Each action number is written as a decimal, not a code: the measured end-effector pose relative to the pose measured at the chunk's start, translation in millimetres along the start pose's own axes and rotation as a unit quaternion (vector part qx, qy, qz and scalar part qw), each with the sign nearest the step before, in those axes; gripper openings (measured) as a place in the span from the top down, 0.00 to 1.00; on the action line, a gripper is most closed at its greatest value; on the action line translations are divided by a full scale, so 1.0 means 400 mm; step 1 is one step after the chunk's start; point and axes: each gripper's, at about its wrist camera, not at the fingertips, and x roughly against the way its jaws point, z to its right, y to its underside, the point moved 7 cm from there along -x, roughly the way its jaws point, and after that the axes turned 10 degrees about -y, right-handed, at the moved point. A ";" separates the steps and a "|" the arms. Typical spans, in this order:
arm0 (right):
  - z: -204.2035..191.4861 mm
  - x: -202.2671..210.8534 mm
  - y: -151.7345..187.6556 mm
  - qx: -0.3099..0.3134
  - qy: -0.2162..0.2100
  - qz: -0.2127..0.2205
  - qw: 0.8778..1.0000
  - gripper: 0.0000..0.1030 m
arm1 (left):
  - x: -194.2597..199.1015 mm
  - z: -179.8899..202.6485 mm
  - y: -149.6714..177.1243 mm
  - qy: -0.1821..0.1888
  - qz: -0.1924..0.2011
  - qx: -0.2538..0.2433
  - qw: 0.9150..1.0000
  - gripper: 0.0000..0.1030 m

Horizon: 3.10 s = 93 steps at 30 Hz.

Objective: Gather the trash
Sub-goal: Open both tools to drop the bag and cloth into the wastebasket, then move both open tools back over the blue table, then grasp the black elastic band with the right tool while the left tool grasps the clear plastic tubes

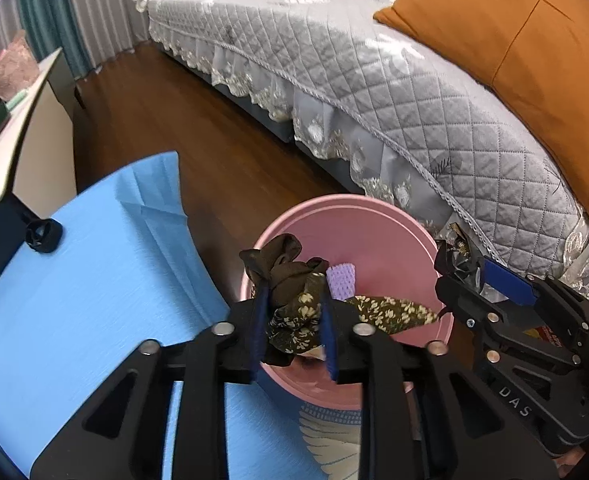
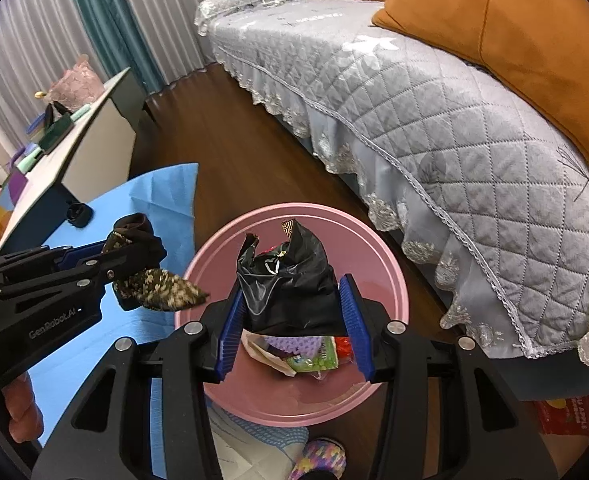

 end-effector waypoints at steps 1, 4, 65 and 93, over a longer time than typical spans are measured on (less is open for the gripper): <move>0.005 -0.002 0.001 -0.004 0.001 -0.001 1.000 0.52 | -0.011 0.002 -0.001 0.004 -0.008 0.005 1.000 0.55; 0.026 -0.011 0.001 -0.022 0.003 -0.004 1.000 0.38 | -0.035 -0.006 -0.003 -0.017 -0.020 0.017 1.000 0.21; -0.807 -0.211 0.061 0.205 -0.096 -0.078 0.971 0.12 | 0.209 -1.231 0.523 -0.227 -0.023 0.310 0.923 0.16; -0.918 -0.575 -0.099 0.207 -0.076 -0.080 0.972 0.86 | 0.022 -1.342 0.518 -0.193 -0.053 0.315 0.928 0.16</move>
